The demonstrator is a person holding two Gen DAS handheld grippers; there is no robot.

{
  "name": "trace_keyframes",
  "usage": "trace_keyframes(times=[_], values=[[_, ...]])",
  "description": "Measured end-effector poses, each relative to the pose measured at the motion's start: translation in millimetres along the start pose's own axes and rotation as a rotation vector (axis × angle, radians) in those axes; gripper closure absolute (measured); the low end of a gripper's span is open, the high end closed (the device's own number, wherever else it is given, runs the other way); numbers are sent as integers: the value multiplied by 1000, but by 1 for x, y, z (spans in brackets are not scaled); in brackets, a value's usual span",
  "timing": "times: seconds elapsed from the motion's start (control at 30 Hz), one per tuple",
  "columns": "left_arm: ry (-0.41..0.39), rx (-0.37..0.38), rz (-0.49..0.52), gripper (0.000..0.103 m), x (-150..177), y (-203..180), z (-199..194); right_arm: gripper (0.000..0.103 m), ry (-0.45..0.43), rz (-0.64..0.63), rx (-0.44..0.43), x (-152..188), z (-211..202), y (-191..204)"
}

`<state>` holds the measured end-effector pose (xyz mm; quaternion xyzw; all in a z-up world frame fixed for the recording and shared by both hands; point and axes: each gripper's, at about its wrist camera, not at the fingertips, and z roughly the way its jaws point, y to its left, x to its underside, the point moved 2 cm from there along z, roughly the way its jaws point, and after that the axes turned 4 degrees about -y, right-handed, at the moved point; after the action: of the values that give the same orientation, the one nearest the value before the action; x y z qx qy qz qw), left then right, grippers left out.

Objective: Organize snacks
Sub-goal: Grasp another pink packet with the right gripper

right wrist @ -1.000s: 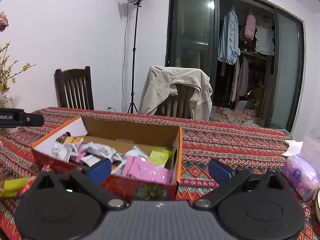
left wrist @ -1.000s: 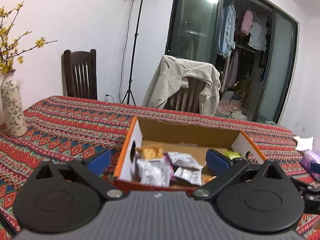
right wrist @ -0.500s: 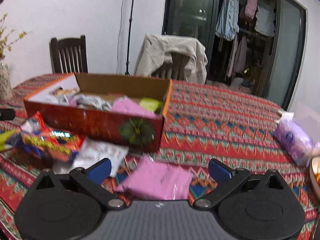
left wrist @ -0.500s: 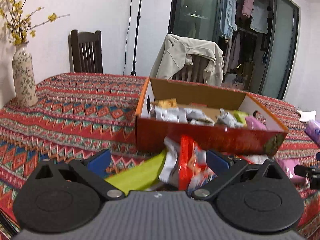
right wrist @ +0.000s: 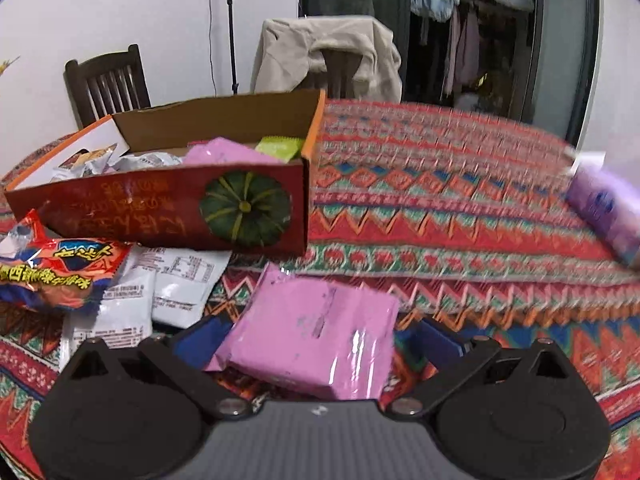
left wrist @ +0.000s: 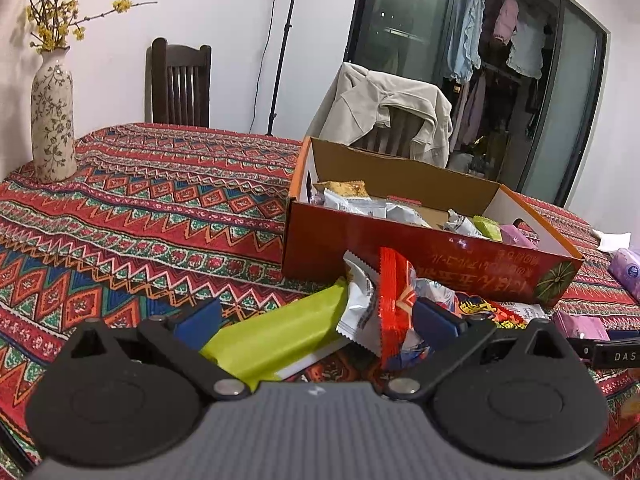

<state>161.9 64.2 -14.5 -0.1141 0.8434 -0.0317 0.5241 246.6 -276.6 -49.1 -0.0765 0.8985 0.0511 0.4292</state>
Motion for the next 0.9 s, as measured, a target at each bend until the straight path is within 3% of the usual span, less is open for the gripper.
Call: trace_keyframes(times=[0.4, 0.47, 0.53, 0.7, 0.9], values=[[17, -28, 9, 0, -3, 1, -2, 0, -24, -11, -4, 4, -1, 0], [18, -47, 32, 0, -4, 3, -5, 6, -32, -11, -12, 5, -3, 0], [19, -76, 60, 0, -7, 8, -7, 19, -50, -18, -19, 7, -9, 1], [63, -134, 107, 0, -11, 26, -5, 30, -94, -34, -9, 8, -19, 5], [160, -111, 201, 0, -1, 29, 6, 31, -177, -3, 2, 5, -34, 0]])
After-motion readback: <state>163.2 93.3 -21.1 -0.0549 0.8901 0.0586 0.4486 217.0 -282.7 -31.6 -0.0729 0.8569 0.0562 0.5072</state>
